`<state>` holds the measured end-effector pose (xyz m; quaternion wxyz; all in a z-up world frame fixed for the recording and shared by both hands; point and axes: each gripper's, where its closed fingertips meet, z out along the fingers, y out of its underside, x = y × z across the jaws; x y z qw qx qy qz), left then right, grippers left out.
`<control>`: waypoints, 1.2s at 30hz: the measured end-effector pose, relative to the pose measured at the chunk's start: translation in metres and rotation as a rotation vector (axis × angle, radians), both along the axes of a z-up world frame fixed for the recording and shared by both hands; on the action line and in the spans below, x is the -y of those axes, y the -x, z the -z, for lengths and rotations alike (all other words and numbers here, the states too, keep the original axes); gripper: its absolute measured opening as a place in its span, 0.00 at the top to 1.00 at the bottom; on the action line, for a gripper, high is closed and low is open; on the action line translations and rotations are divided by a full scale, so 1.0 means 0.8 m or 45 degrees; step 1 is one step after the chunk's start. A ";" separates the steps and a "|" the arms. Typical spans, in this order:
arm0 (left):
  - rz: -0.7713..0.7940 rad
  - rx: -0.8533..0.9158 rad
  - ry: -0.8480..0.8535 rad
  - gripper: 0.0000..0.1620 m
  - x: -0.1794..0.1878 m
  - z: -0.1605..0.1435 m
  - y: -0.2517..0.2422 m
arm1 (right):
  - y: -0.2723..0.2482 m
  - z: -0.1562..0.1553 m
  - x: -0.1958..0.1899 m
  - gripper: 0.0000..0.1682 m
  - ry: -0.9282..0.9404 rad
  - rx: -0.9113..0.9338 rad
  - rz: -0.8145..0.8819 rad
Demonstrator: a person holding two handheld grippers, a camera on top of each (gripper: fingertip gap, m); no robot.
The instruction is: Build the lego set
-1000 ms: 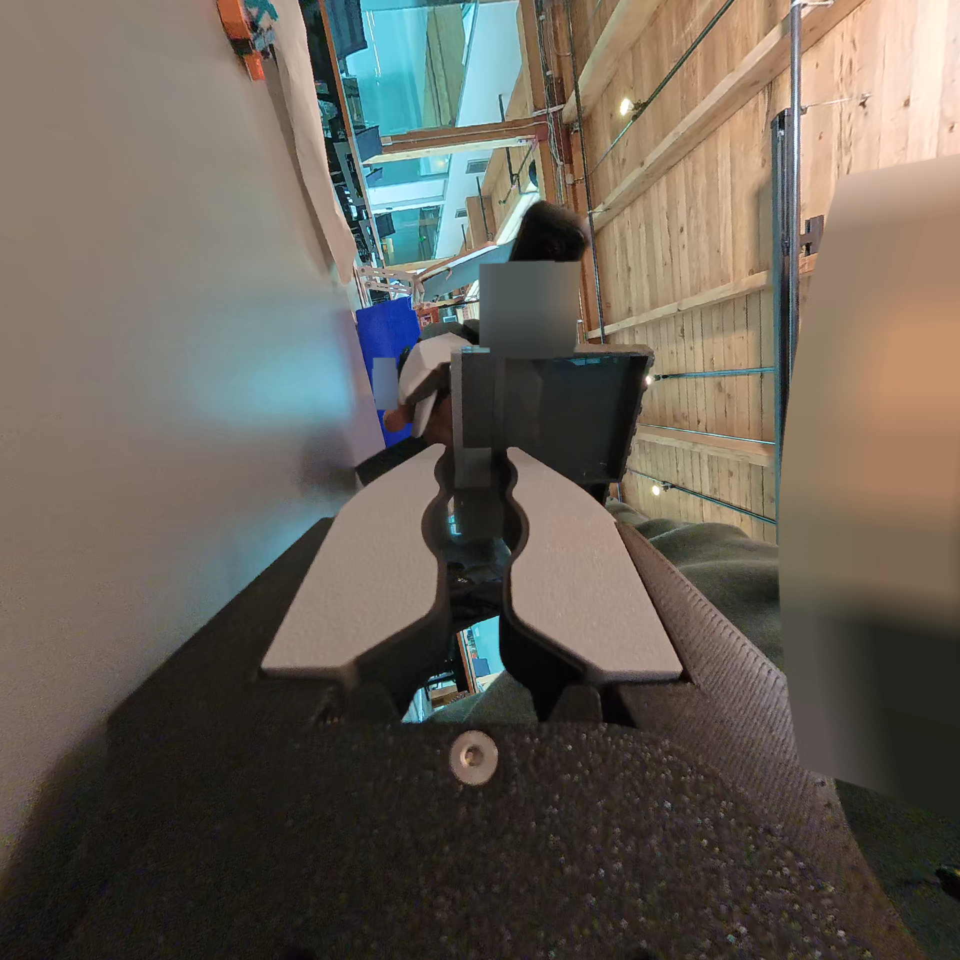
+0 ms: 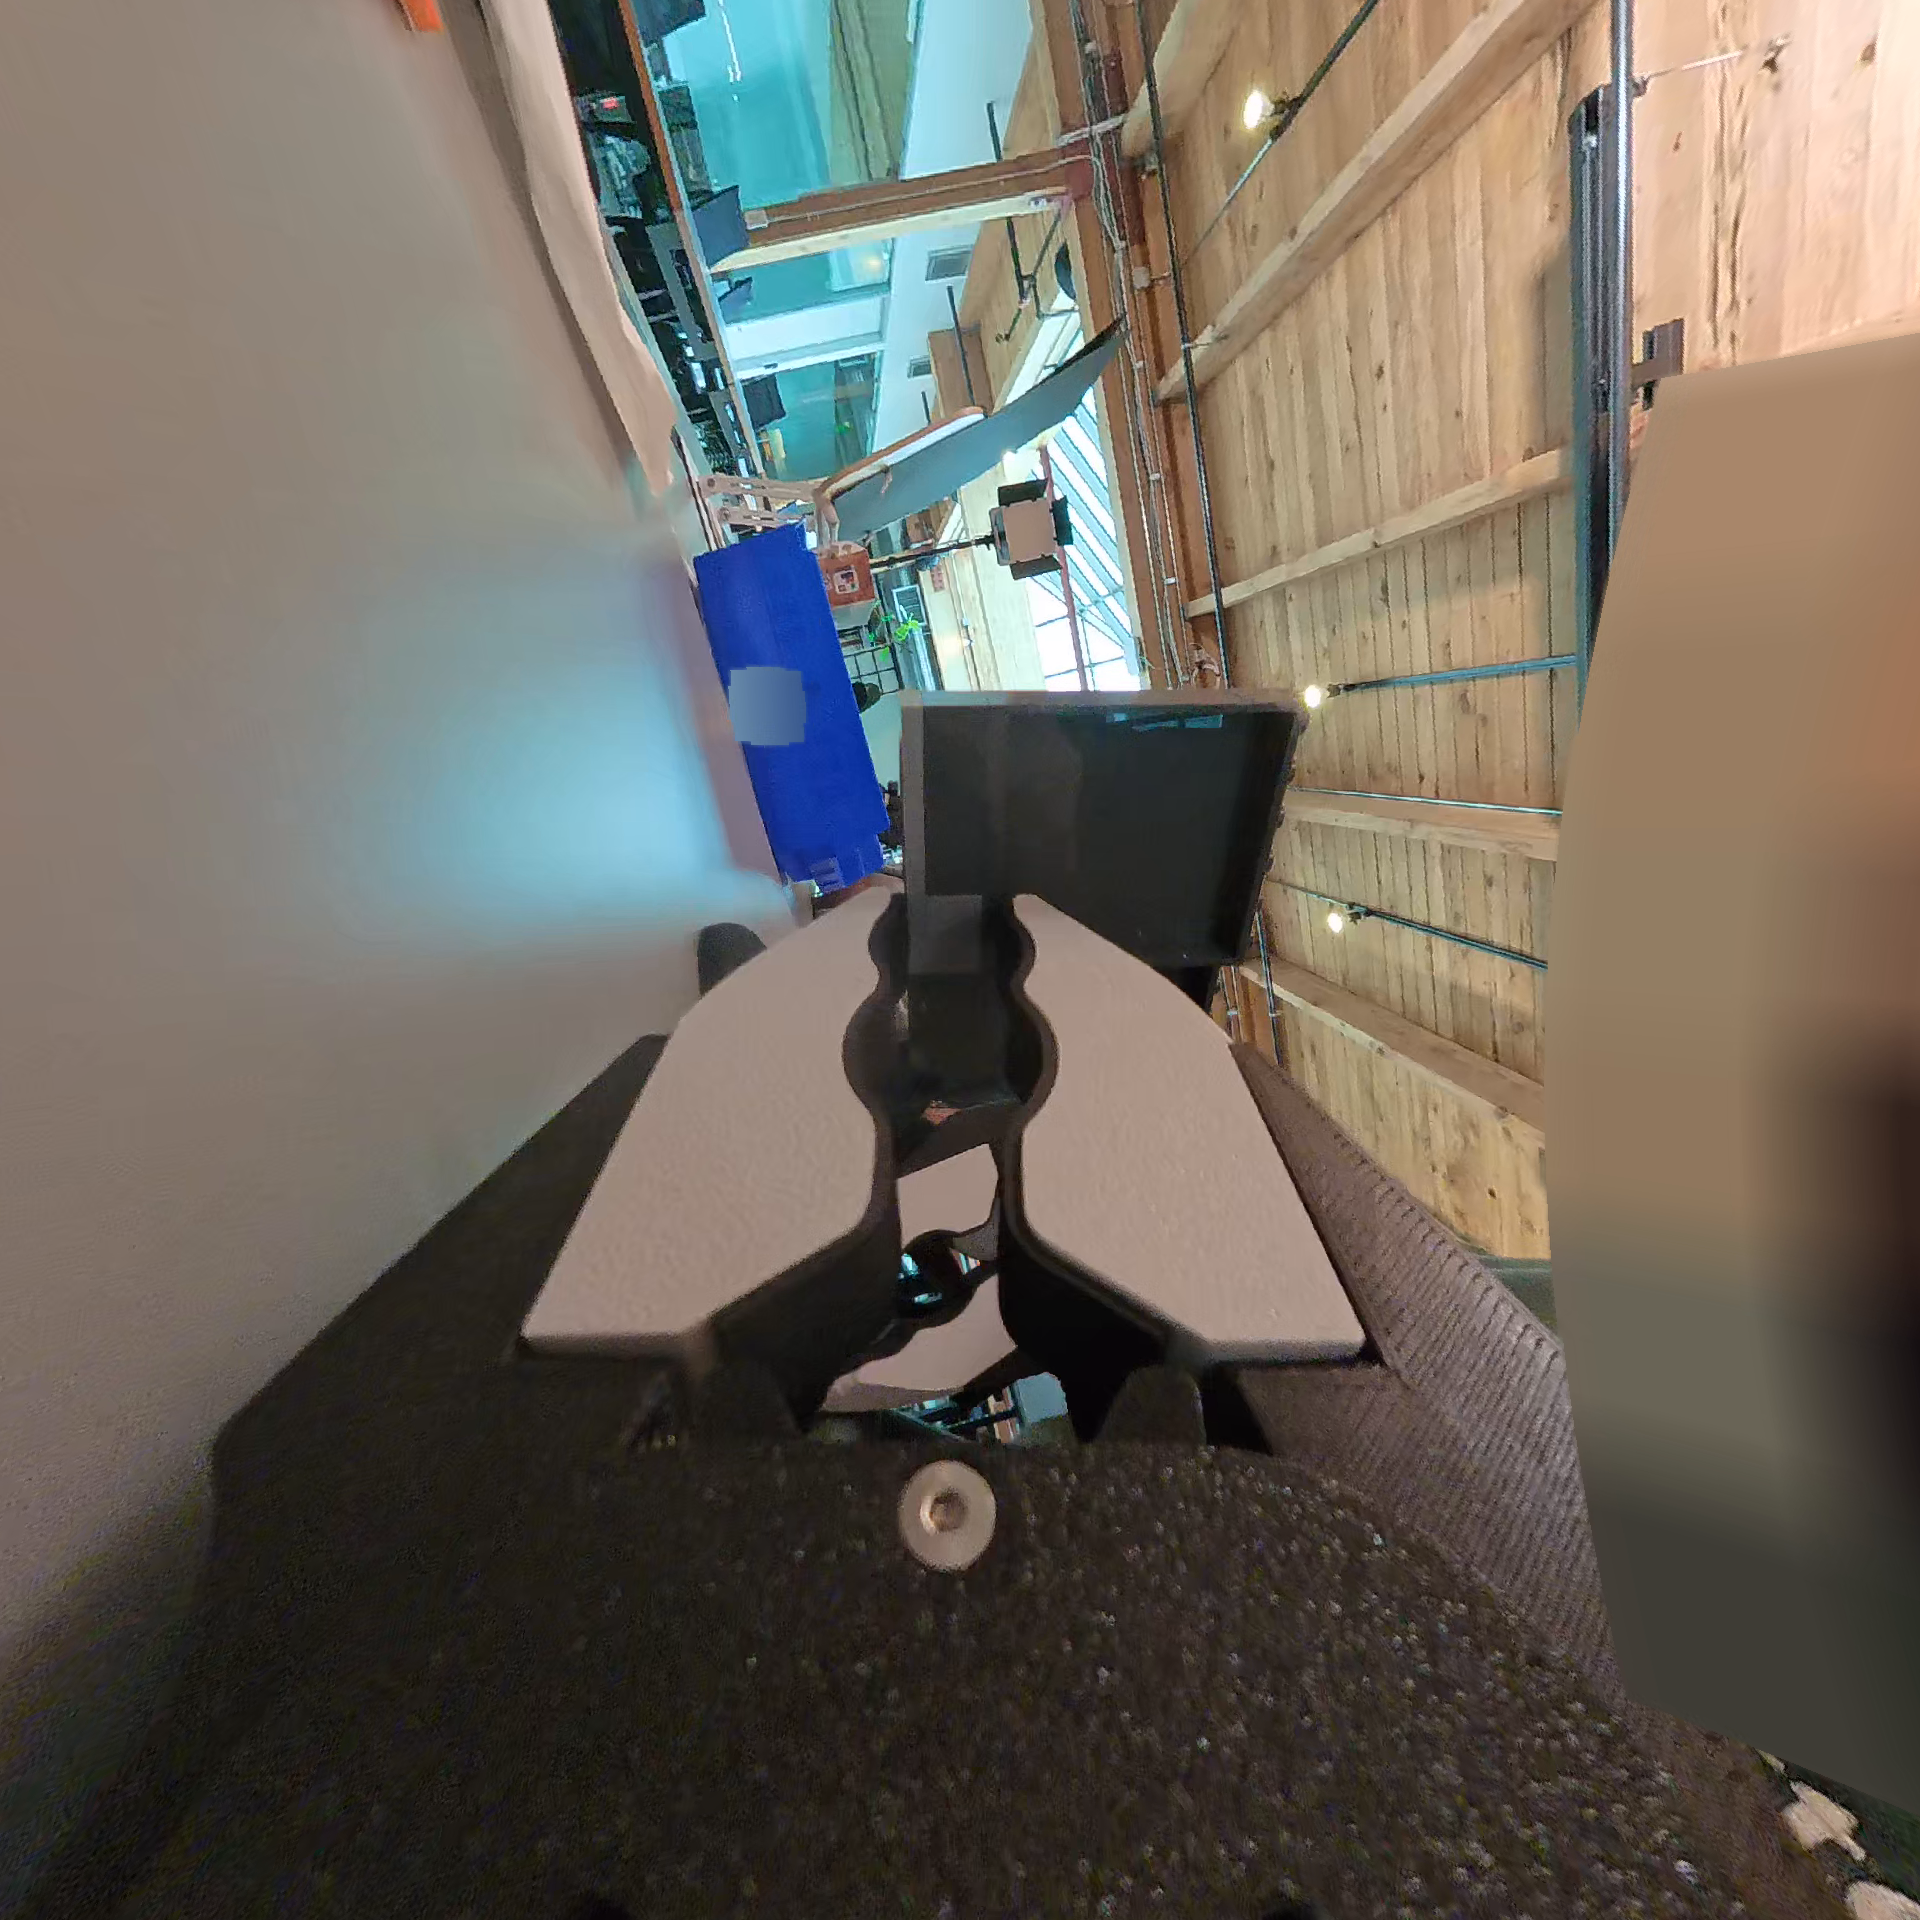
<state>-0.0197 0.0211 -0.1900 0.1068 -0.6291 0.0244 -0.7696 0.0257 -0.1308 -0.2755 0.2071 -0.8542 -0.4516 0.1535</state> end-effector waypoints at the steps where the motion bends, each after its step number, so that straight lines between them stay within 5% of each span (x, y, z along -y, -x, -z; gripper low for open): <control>1: 0.001 0.006 -0.008 0.91 0.002 -0.002 0.002 | 0.001 0.002 -0.001 0.85 -0.005 0.013 0.018; 10: -0.007 0.016 -0.018 0.90 0.007 0.001 0.016 | -0.035 -0.016 -0.030 0.90 0.035 0.232 -0.063; 17: -0.084 -0.010 -0.069 0.90 -0.008 -0.002 0.020 | -0.162 -0.061 -0.188 0.91 -0.025 1.090 -0.568; 22: -0.203 -0.034 -0.096 0.90 -0.028 -0.006 0.038 | -0.181 -0.061 -0.301 0.90 -0.062 1.548 -0.949; 27: -0.297 -0.047 -0.106 0.91 -0.042 -0.008 0.057 | -0.146 -0.048 -0.350 0.90 -0.070 1.634 -1.158; 36: -0.319 -0.040 -0.111 0.90 -0.048 -0.008 0.060 | -0.121 -0.035 -0.361 0.90 -0.008 1.596 -1.237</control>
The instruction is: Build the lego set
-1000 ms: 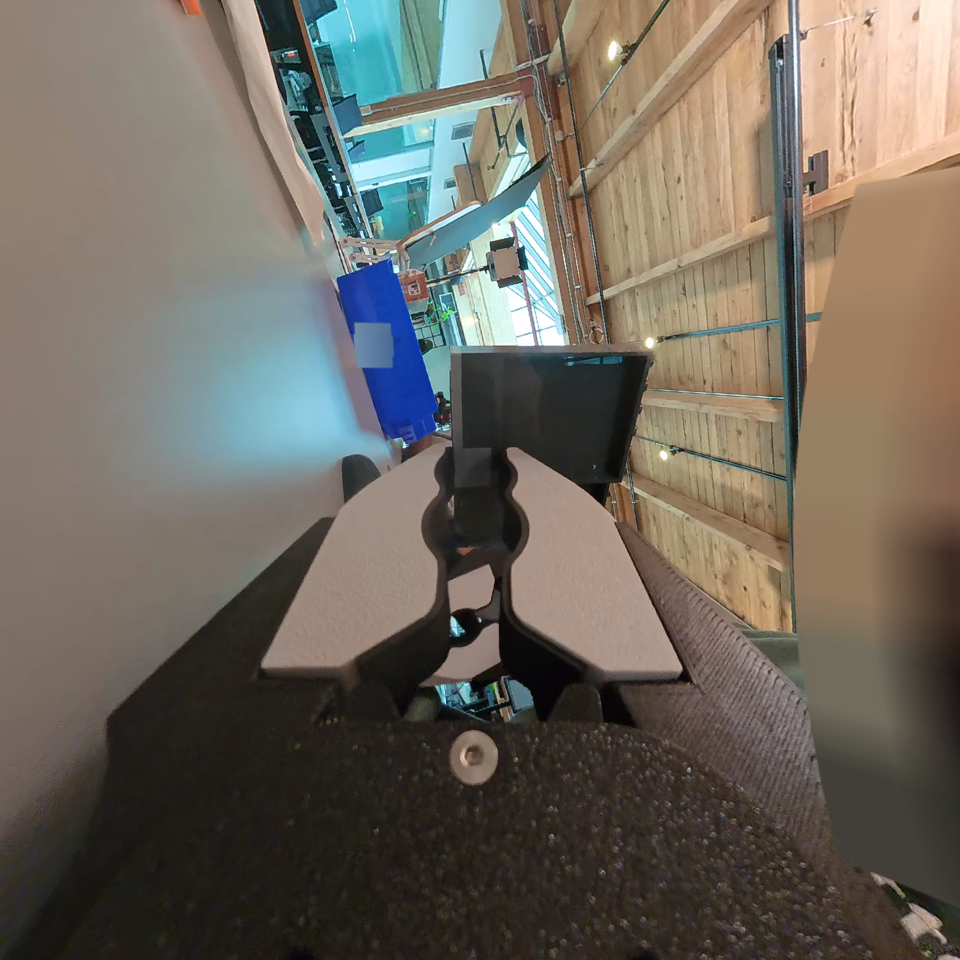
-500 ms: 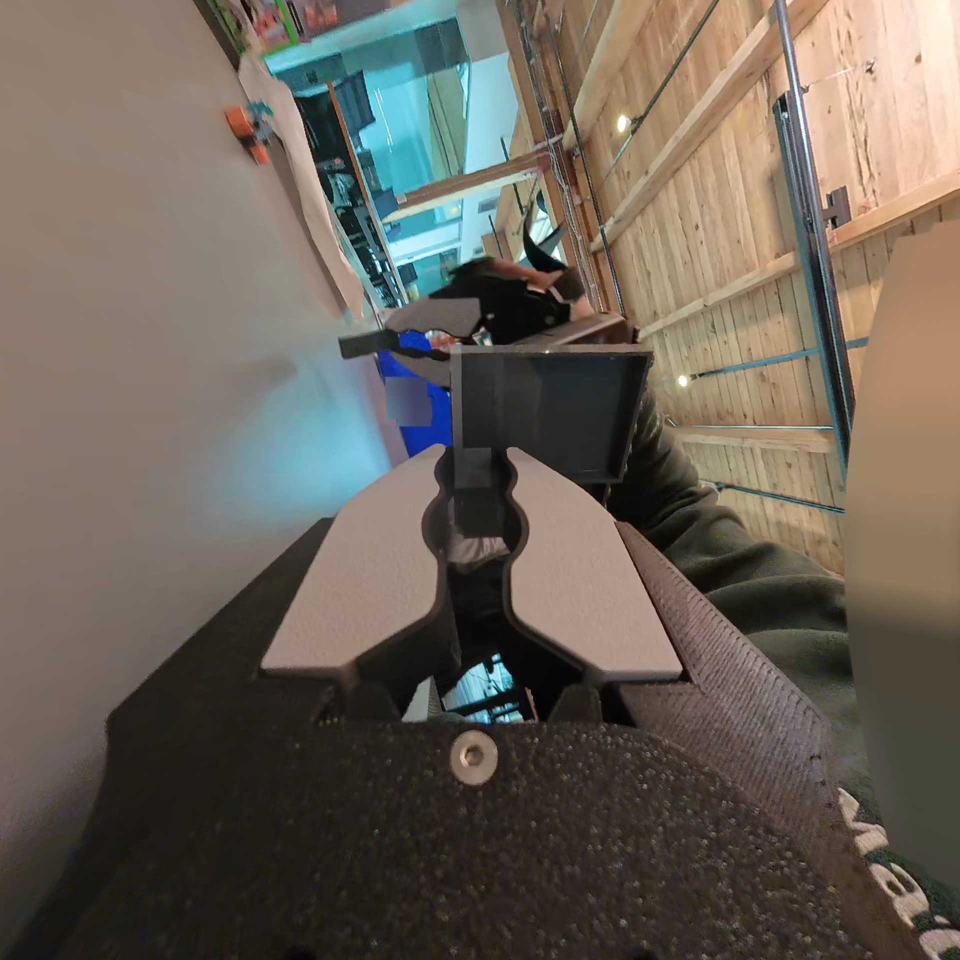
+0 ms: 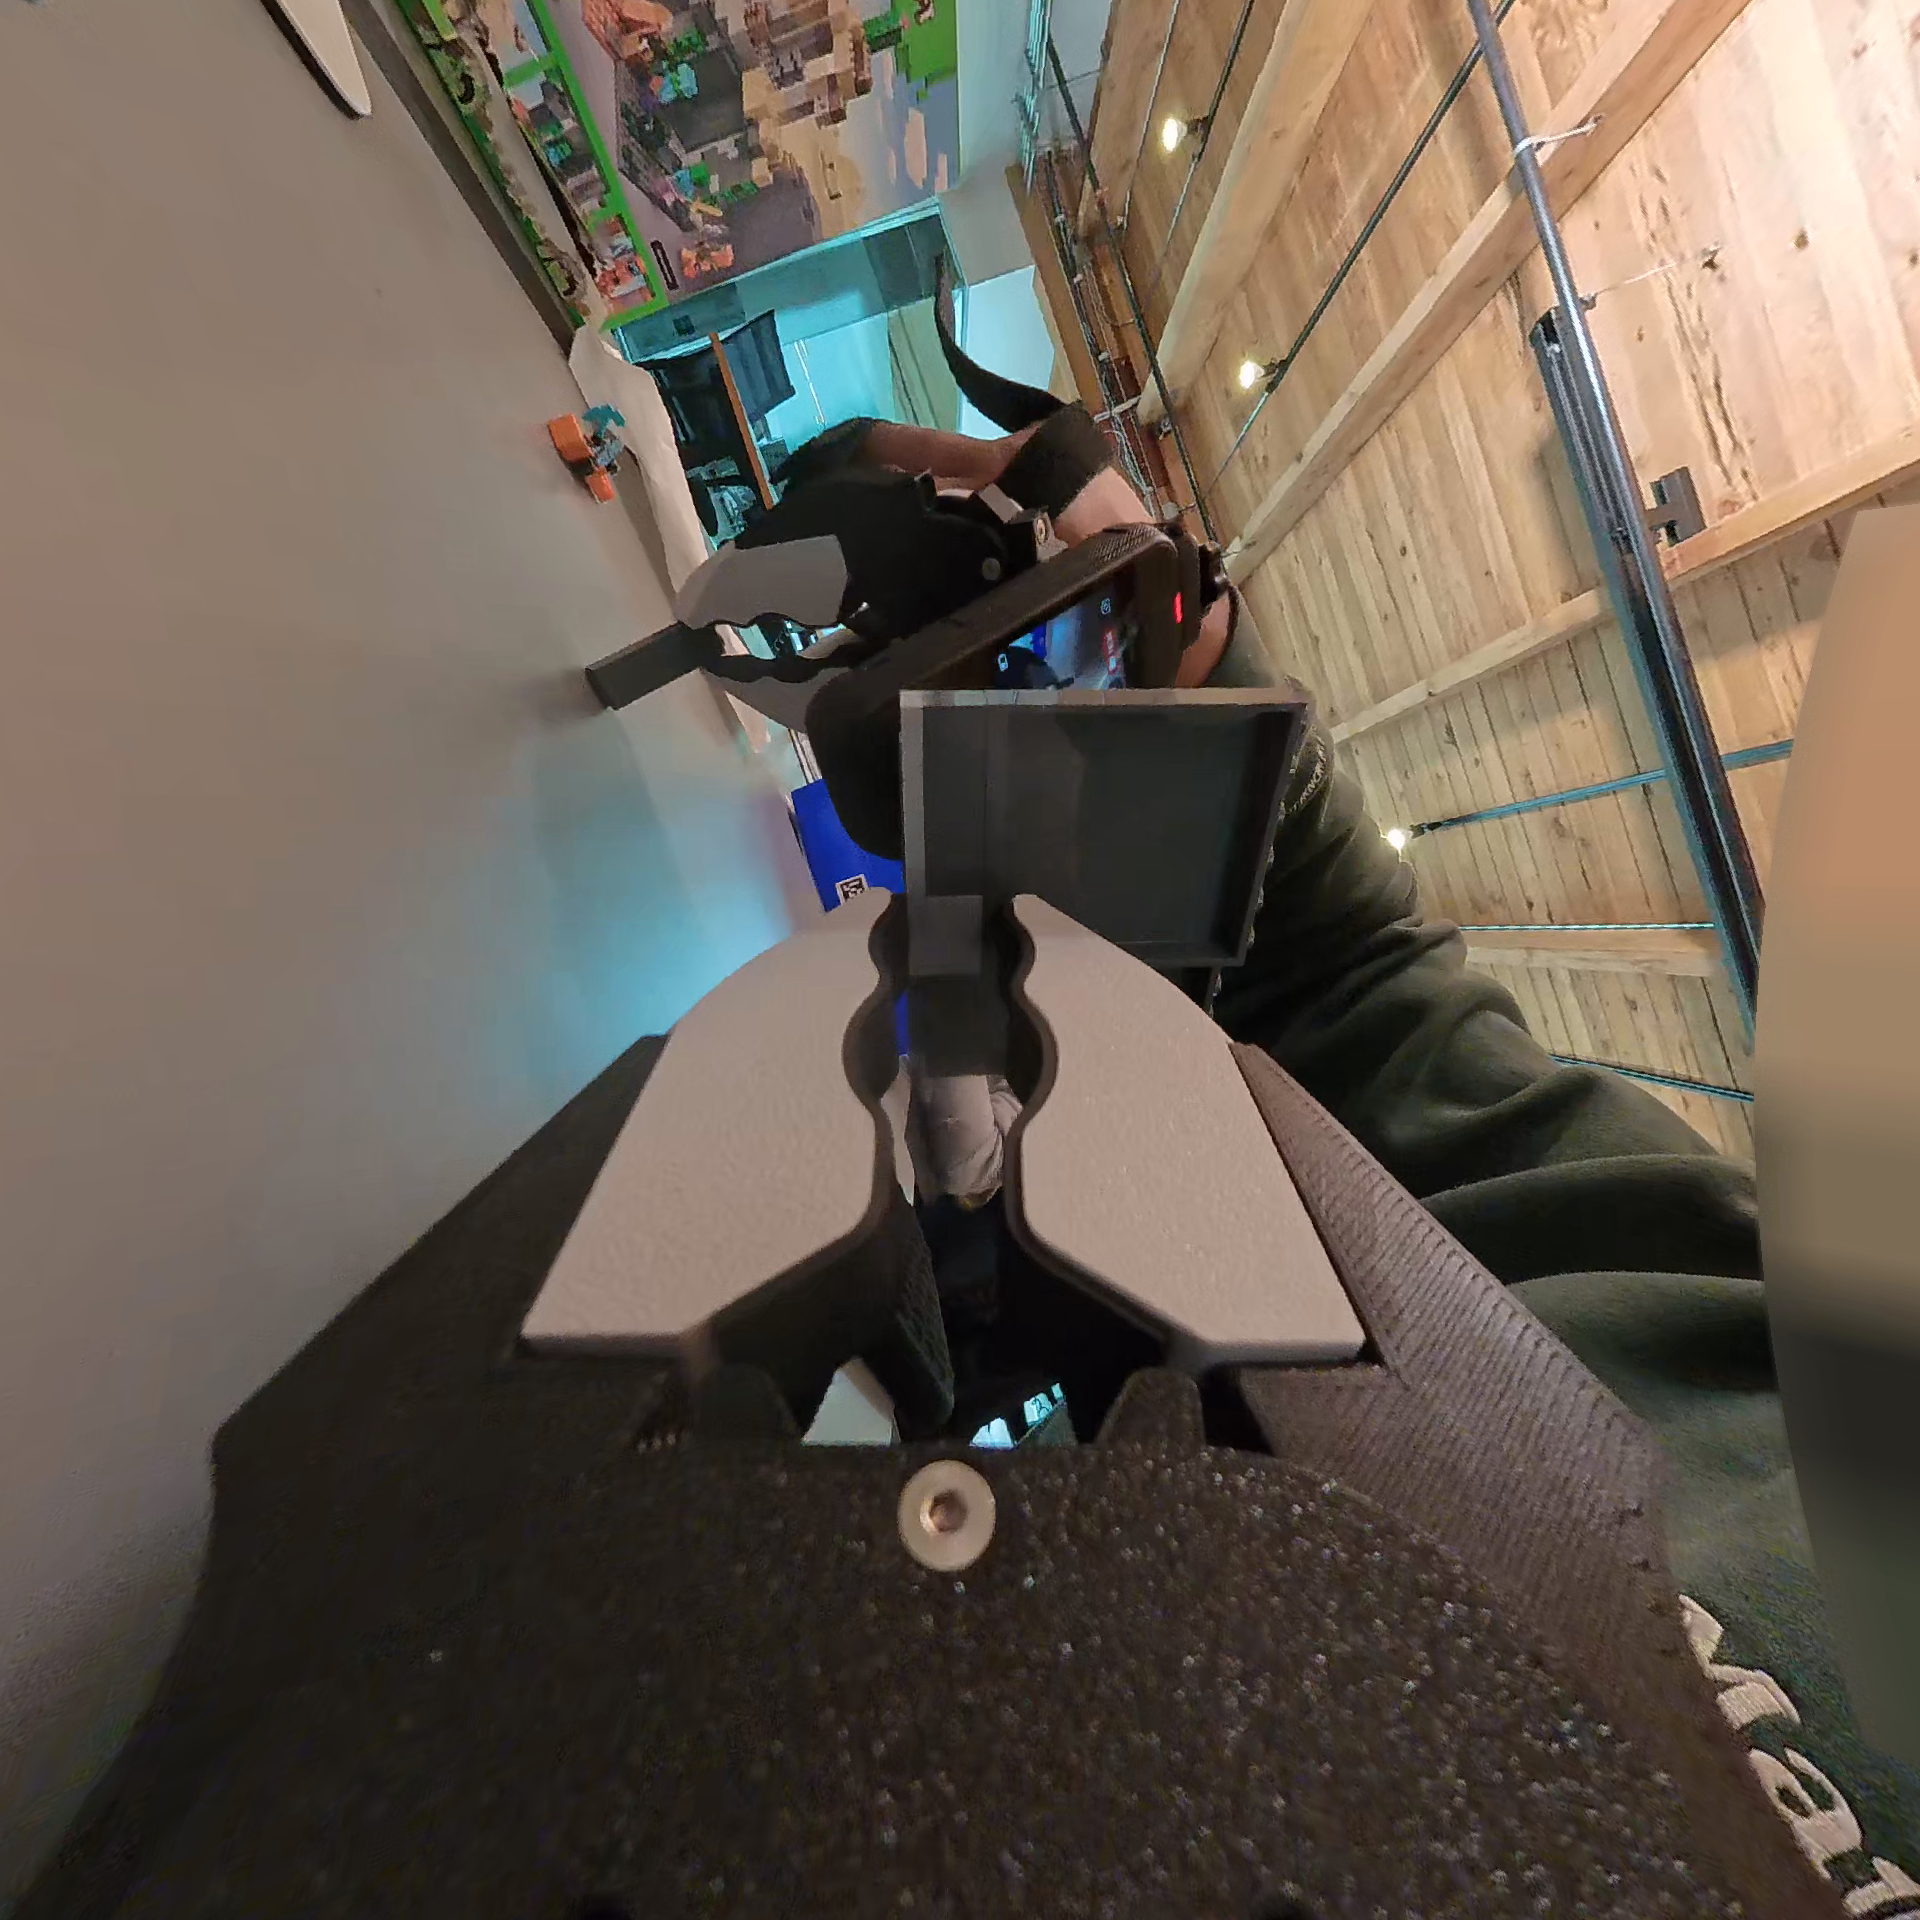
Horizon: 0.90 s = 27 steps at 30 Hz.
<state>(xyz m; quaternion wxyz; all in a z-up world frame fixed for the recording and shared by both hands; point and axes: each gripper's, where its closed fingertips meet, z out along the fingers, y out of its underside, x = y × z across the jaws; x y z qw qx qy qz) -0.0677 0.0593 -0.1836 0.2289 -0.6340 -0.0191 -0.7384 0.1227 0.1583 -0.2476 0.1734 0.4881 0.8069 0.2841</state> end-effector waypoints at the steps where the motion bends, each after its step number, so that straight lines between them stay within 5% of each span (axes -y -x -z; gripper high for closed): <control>1: 0.000 0.001 0.000 0.90 0.000 0.000 0.000 | 0.000 0.000 0.001 0.90 0.002 -0.005 0.007; 19: 0.011 0.039 -0.021 0.91 0.004 -0.005 0.003 | 0.006 -0.011 0.002 0.92 -0.061 0.006 0.139; 22: 0.013 0.044 -0.030 0.91 0.005 -0.006 0.004 | 0.004 -0.017 0.002 0.90 -0.025 -0.261 0.337; 27: 0.021 0.058 -0.034 0.90 0.006 -0.008 0.004 | 0.003 -0.017 0.006 0.86 0.114 -1.156 0.897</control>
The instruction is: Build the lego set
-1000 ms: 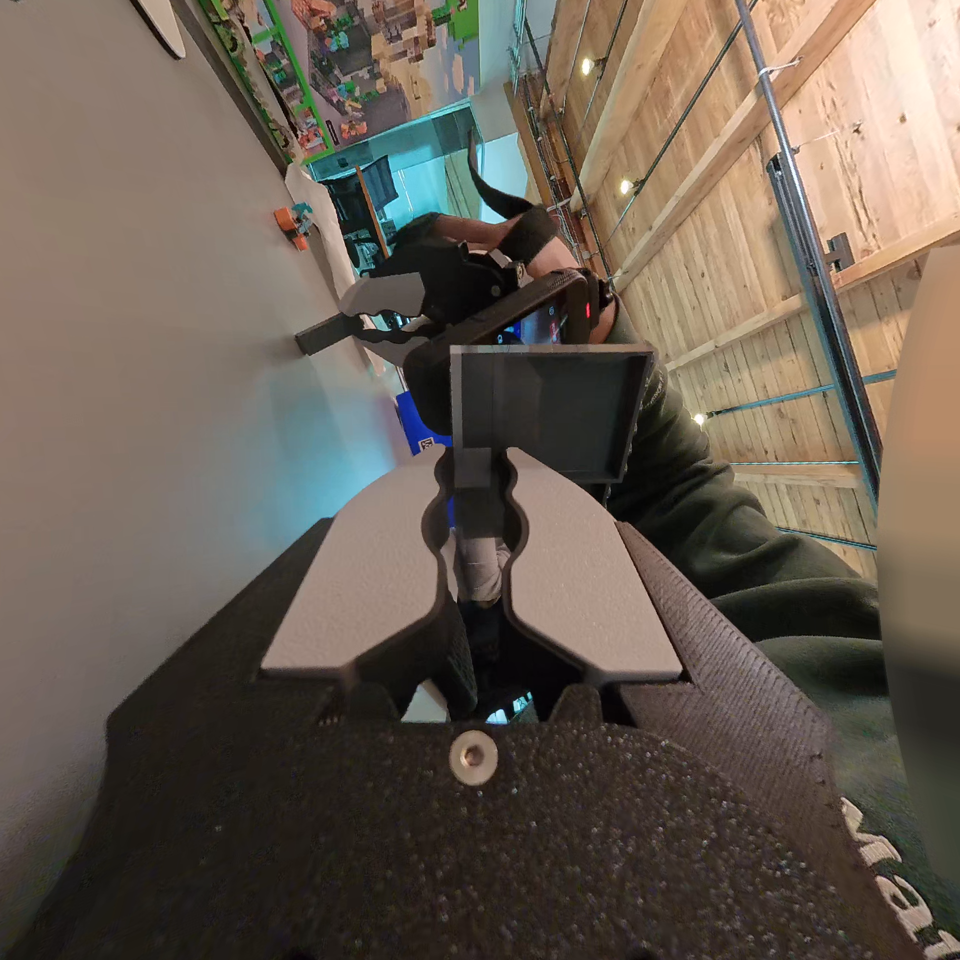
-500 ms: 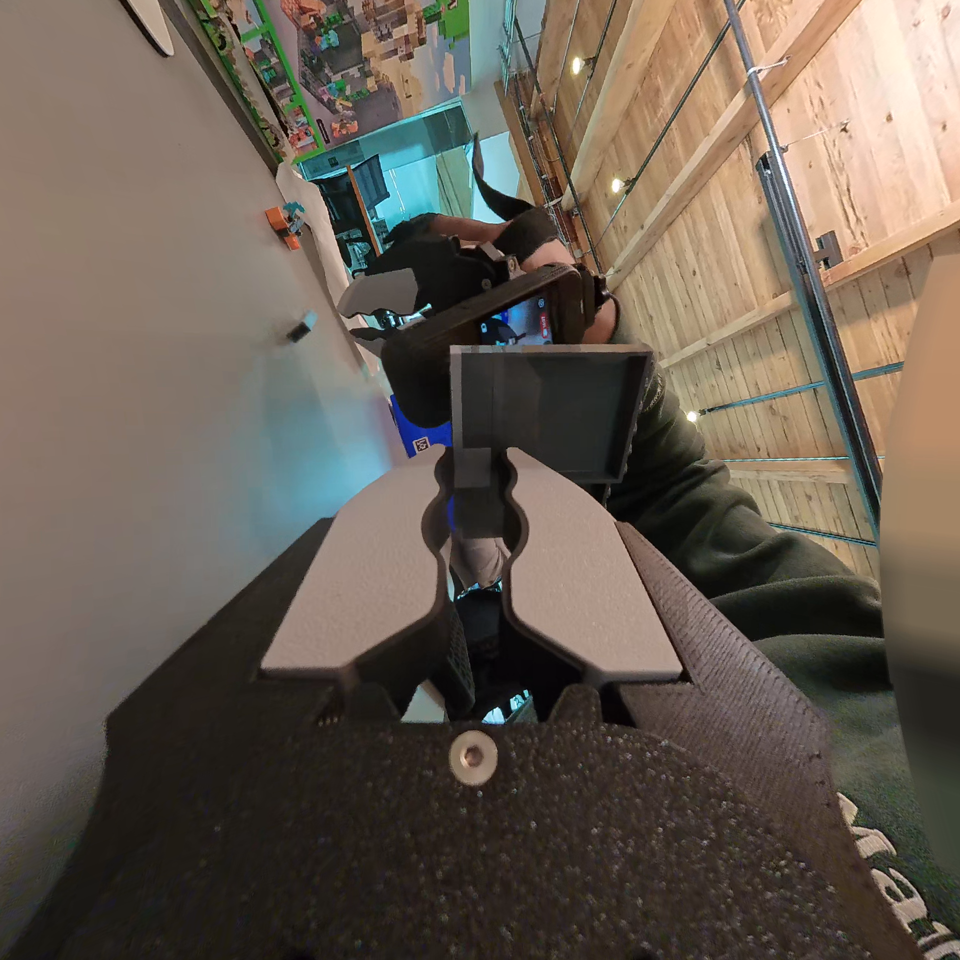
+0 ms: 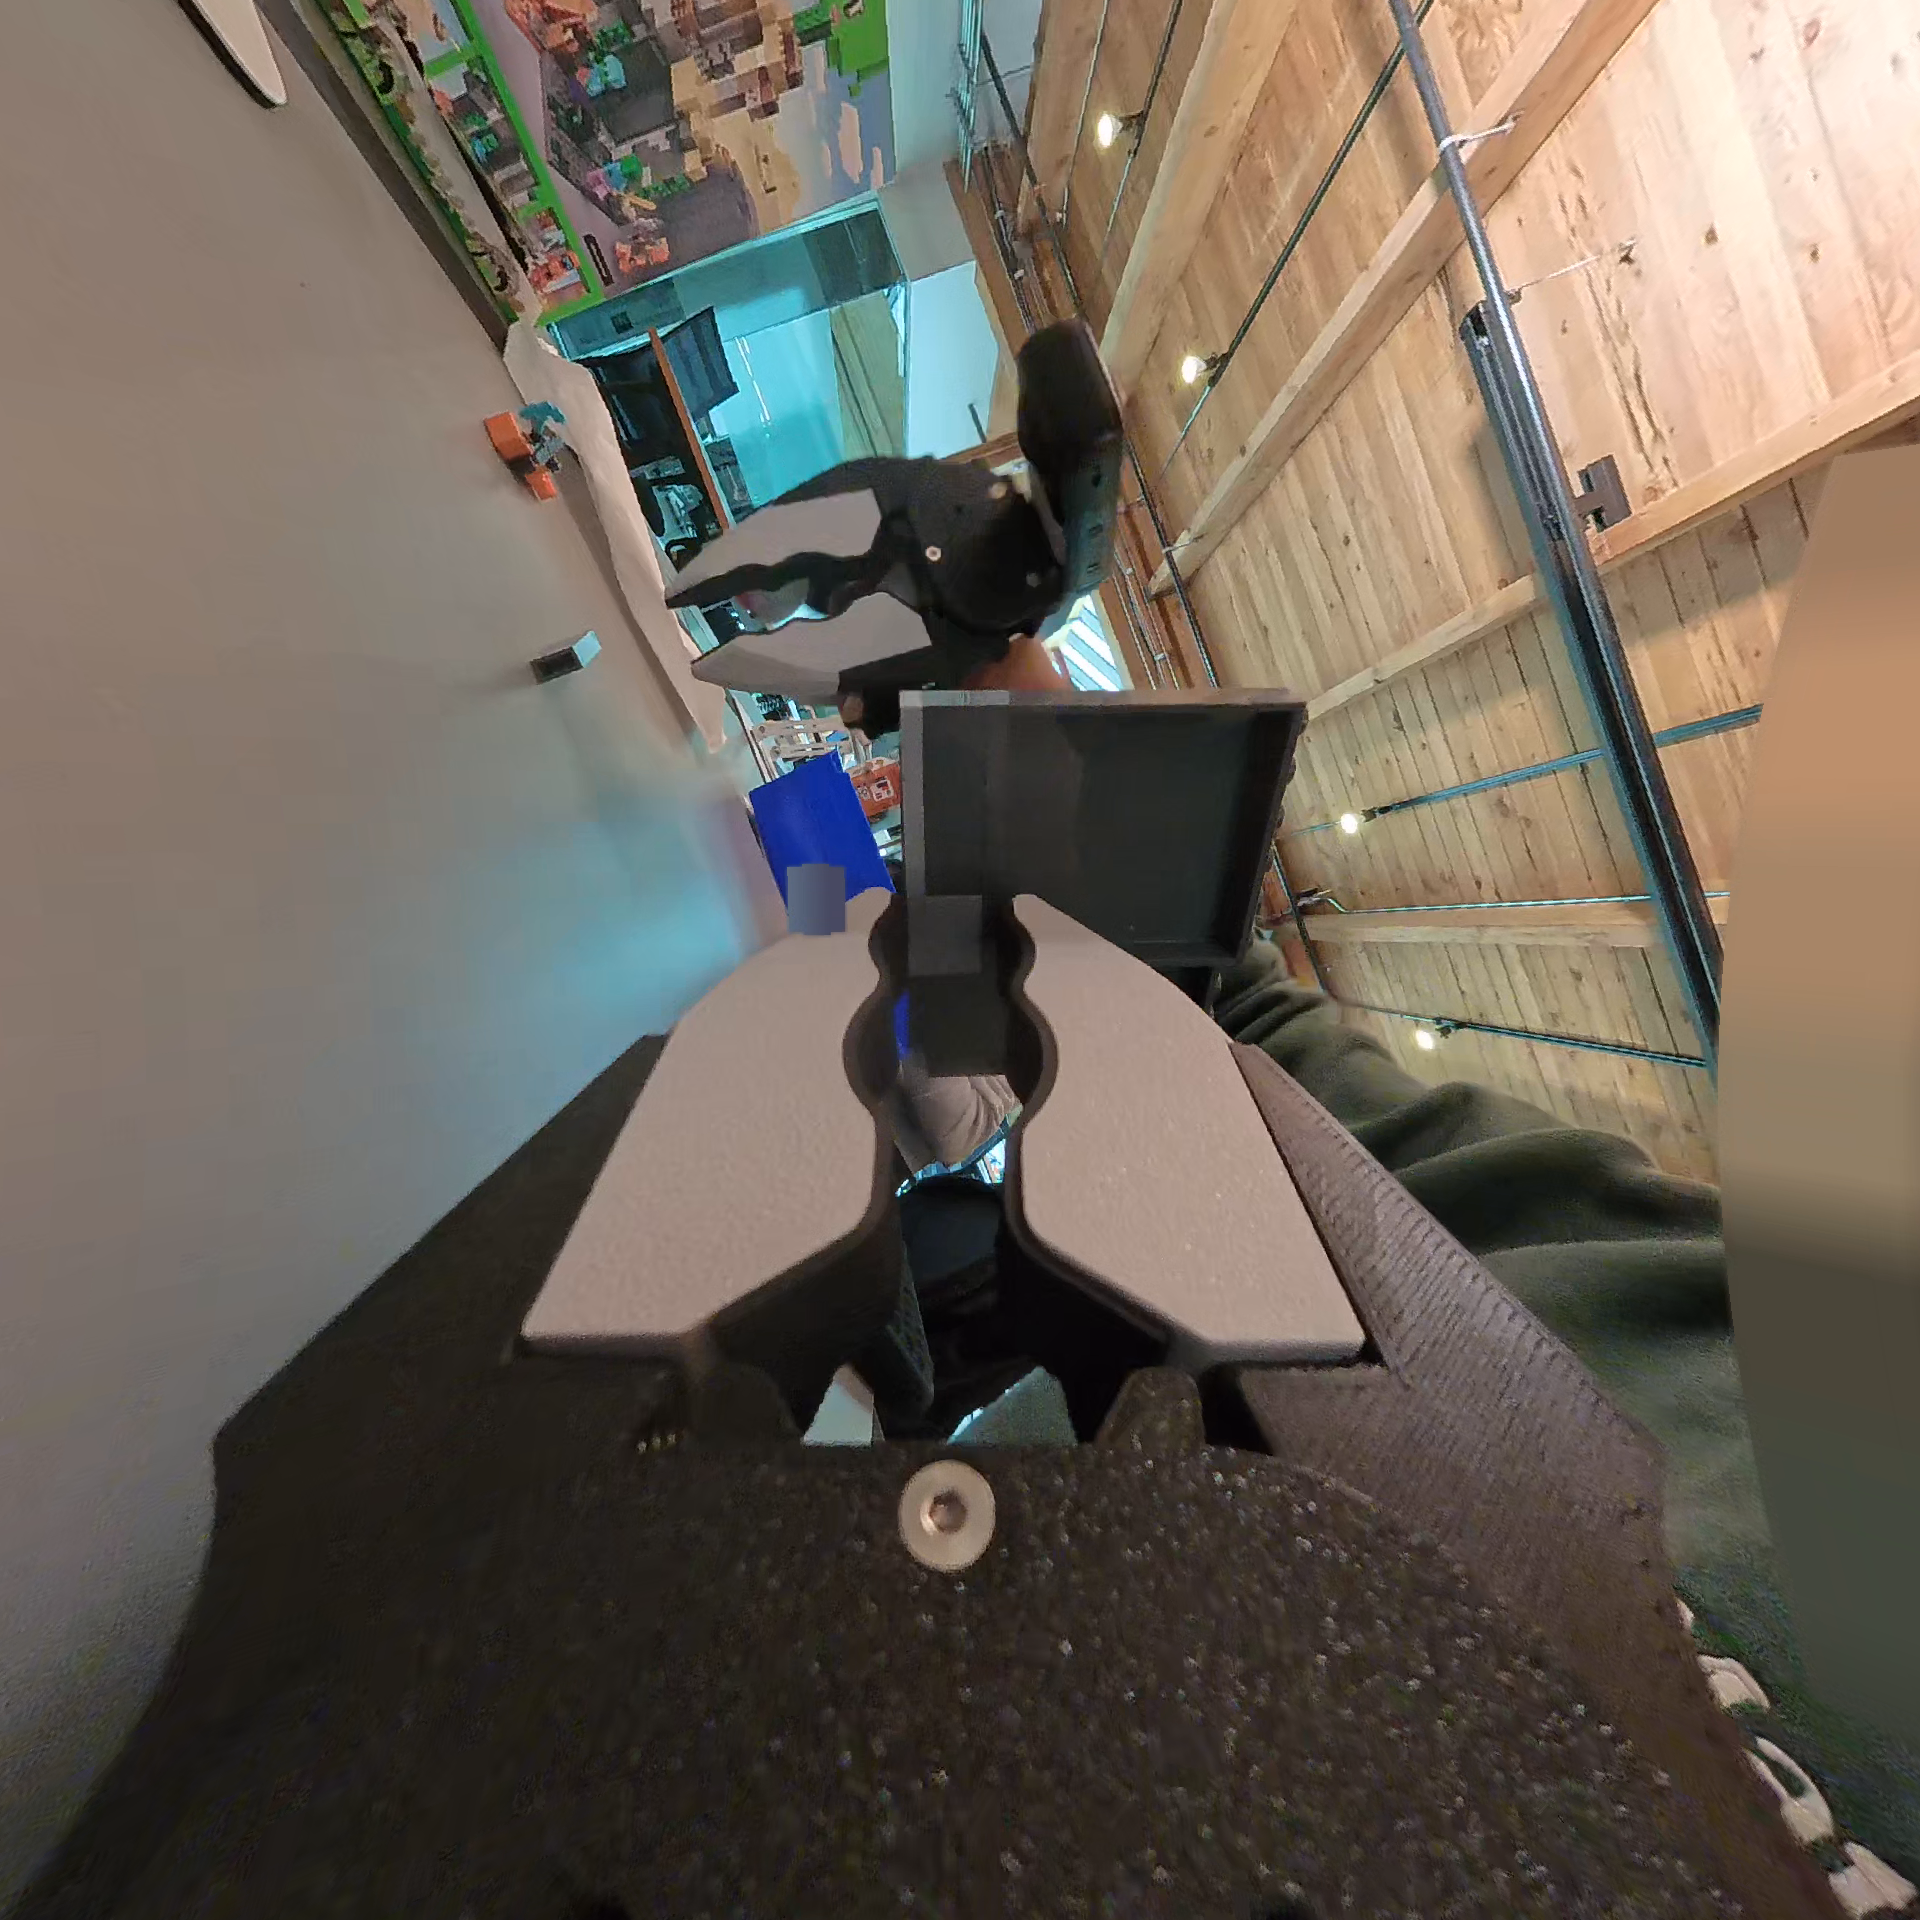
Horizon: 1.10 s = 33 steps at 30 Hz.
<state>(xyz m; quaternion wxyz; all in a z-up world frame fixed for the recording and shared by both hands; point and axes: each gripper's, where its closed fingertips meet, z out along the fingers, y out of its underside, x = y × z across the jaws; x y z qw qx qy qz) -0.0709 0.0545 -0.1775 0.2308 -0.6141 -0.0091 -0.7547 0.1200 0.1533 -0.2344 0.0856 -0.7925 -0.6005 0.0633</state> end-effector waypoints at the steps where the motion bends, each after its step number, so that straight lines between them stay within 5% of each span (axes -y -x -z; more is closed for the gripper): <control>1: 0.005 -0.003 0.000 0.90 0.000 0.000 -0.001 | -0.006 0.001 -0.001 0.86 0.025 -0.152 0.133; 4: 0.019 -0.016 -0.001 0.91 0.002 0.002 -0.003 | -0.026 0.015 -0.003 0.85 0.053 -0.471 0.386; 7: 0.020 -0.023 -0.002 0.91 0.002 0.002 -0.004 | -0.037 0.028 -0.007 0.85 -0.061 -0.639 0.383; 20: -0.021 -0.049 -0.047 0.91 0.000 0.002 -0.004 | -0.017 0.054 -0.015 0.86 -0.159 -0.716 -0.010; 33: -0.057 -0.058 -0.004 0.91 -0.005 0.011 -0.022 | -0.024 0.053 -0.014 0.88 -0.124 -0.824 -0.123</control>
